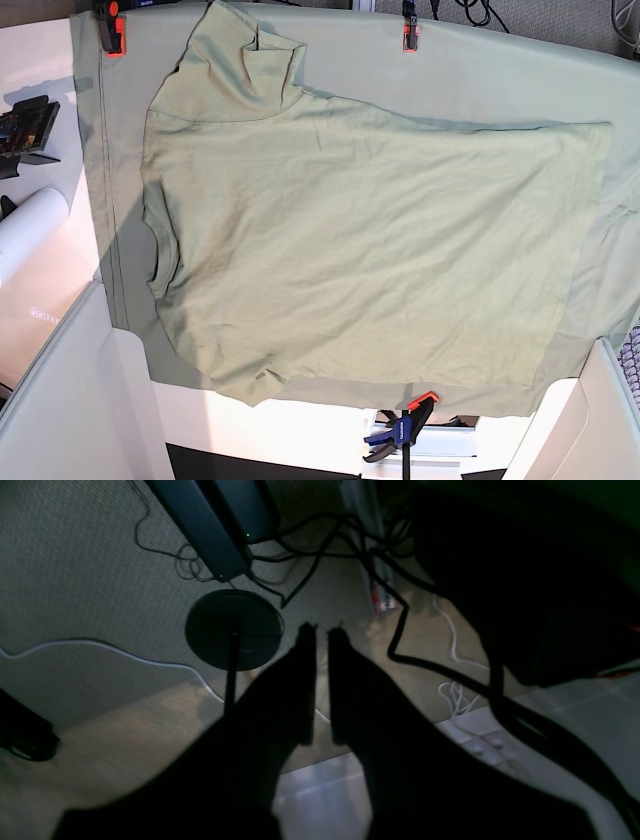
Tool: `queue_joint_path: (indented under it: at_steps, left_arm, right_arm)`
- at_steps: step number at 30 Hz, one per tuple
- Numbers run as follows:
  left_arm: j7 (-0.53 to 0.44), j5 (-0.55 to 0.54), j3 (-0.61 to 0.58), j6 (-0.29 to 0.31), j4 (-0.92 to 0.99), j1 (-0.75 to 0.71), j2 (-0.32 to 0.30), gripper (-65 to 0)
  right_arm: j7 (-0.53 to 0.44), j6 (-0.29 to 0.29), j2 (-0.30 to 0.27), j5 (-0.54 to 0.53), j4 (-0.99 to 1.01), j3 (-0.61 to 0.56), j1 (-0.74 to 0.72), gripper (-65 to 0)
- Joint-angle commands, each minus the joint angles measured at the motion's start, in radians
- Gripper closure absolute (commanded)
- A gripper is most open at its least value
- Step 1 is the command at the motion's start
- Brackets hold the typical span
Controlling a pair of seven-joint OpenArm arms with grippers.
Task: Fold the T-shirt properly
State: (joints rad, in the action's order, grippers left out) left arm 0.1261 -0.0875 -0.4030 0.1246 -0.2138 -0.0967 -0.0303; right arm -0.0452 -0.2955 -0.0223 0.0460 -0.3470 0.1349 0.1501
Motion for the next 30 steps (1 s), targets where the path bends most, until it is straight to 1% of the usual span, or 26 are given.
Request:
queue_joint_path:
  at_steps: [1, 7, 8, 10, 11, 12, 18, 21, 22, 23, 24, 26, 28, 30]
  left_arm:
    - [-0.002, 0.000, -0.002, 0.004, -0.003, -0.004, 0.002, -3.9]
    - [-0.001, 0.000, -0.002, 0.004, -0.003, -0.003, 0.002, -3.9]
    - [0.015, 0.000, -0.002, 0.013, -0.003, -0.003, 0.002, -3.9]
    - [0.040, 0.008, -0.002, 0.085, -0.003, -0.003, 0.002, -4.0]
    - [0.043, 0.015, -0.002, 0.109, -0.003, -0.004, 0.002, -4.0]
    - [0.043, 0.024, -0.002, 0.116, -0.003, -0.004, 0.002, -4.0]
    - [0.043, 0.029, -0.001, 0.115, -0.004, -0.019, -0.002, -4.1]
    - [0.042, 0.028, -0.001, 0.117, -0.031, -0.048, -0.016, -4.1]
    - [0.030, 0.028, -0.001, 0.146, -0.055, -0.067, -0.024, -4.1]
    - [0.014, 0.028, -0.001, 0.188, -0.085, -0.089, -0.037, -4.1]
    - [-0.004, 0.021, -0.001, 0.229, -0.121, -0.113, -0.051, -4.1]
    - [-0.033, -0.008, -0.001, 0.287, -0.203, -0.166, -0.083, -4.1]
    - [-0.034, -0.049, -0.001, 0.316, -0.299, -0.216, -0.117, -4.1]
    - [-0.032, -0.089, 0.000, 0.338, -0.400, -0.264, -0.154, -4.1]
  right_arm:
    - [-0.011, -0.011, -0.005, -0.002, -0.005, -0.003, 0.006, -3.6]
    - [-0.011, -0.011, -0.005, -0.001, -0.005, -0.003, 0.006, -3.6]
    - [-0.011, -0.011, -0.005, -0.002, -0.005, -0.003, 0.006, -3.6]
    - [-0.011, -0.011, -0.005, -0.001, -0.008, -0.003, 0.006, -3.6]
    - [-0.011, -0.011, -0.005, -0.001, -0.013, -0.003, 0.007, -3.6]
    - [-0.011, -0.011, -0.005, -0.001, -0.017, -0.003, 0.009, -3.6]
    - [-0.010, -0.018, -0.017, -0.001, -0.019, -0.003, 0.018, -3.6]
    - [-0.010, -0.027, -0.037, -0.001, -0.031, -0.006, 0.047, -3.6]
    - [-0.010, -0.027, -0.045, -0.001, -0.041, -0.006, 0.062, -3.6]
    - [-0.010, -0.031, -0.053, -0.001, -0.057, -0.006, 0.080, -3.6]
    - [-0.010, -0.044, -0.061, -0.001, -0.078, -0.006, 0.101, -3.6]
    - [-0.009, -0.082, -0.079, -0.002, -0.134, -0.006, 0.151, -3.6]
    - [-0.006, -0.103, -0.094, -0.014, -0.208, -0.006, 0.208, -3.6]
    - [0.003, -0.106, -0.110, -0.064, -0.294, -0.006, 0.269, -3.6]
